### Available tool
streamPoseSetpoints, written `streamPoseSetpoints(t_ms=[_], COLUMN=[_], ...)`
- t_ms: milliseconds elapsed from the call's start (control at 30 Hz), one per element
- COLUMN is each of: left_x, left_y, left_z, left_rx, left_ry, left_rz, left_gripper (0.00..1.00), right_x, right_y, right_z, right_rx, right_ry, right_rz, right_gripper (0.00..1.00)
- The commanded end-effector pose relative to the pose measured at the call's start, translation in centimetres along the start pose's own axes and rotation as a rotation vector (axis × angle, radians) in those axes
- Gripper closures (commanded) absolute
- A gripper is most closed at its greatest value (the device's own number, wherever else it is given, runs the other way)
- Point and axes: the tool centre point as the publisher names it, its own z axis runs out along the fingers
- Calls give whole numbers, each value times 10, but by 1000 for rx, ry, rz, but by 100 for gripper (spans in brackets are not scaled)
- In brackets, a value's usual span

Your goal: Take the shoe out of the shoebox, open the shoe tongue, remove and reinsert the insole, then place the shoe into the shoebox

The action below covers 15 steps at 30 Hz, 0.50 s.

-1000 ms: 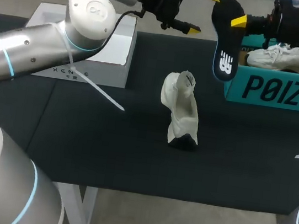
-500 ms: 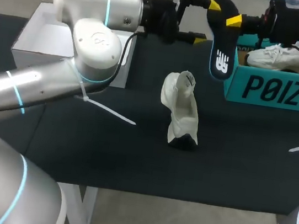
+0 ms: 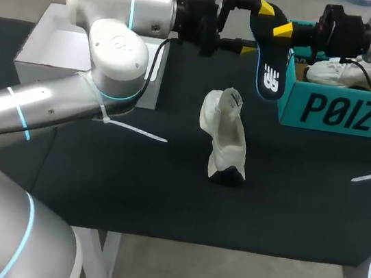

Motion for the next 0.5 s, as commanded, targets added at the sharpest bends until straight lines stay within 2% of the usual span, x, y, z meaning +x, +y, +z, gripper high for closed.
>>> streamPoseSetpoints(t_ms=[33, 67, 100, 167, 200, 233, 267, 300, 400, 500], left_x=[6, 7, 7, 8, 8, 8, 8, 9, 9, 11], left_y=[-5, -5, -5, -5, -4, -4, -3, -2, 2, 5], left_z=[7, 8, 9, 10, 10, 11, 11, 11, 10, 9], left_rx=[-19, -28, -30, -34, -35, -35, -40, -42, -50, -55], left_ry=[-11, -12, -13, -19, -21, -22, -25, -25, -25, -15], left_rz=[4, -1, -2, -7, -7, -7, -8, -9, -7, 3], left_gripper=[3, 5, 15, 40, 56, 66, 69, 67, 53, 57], right_x=[1, 1, 1, 1, 1, 1, 1, 0, -1, -1], right_y=[3, 3, 2, 1, 1, 1, 0, -1, -4, -7], right_z=[2, 2, 3, 3, 4, 4, 5, 5, 5, 6], right_rx=[8, 8, 8, 7, 7, 8, 8, 8, 4, 4], right_ry=[1, 1, 1, 1, 2, 3, 4, 4, 6, 9], right_rz=[0, 0, 0, 0, -1, -1, -1, 1, 4, 6], right_gripper=[100, 100, 100, 100, 100, 100, 100, 100, 100, 100])
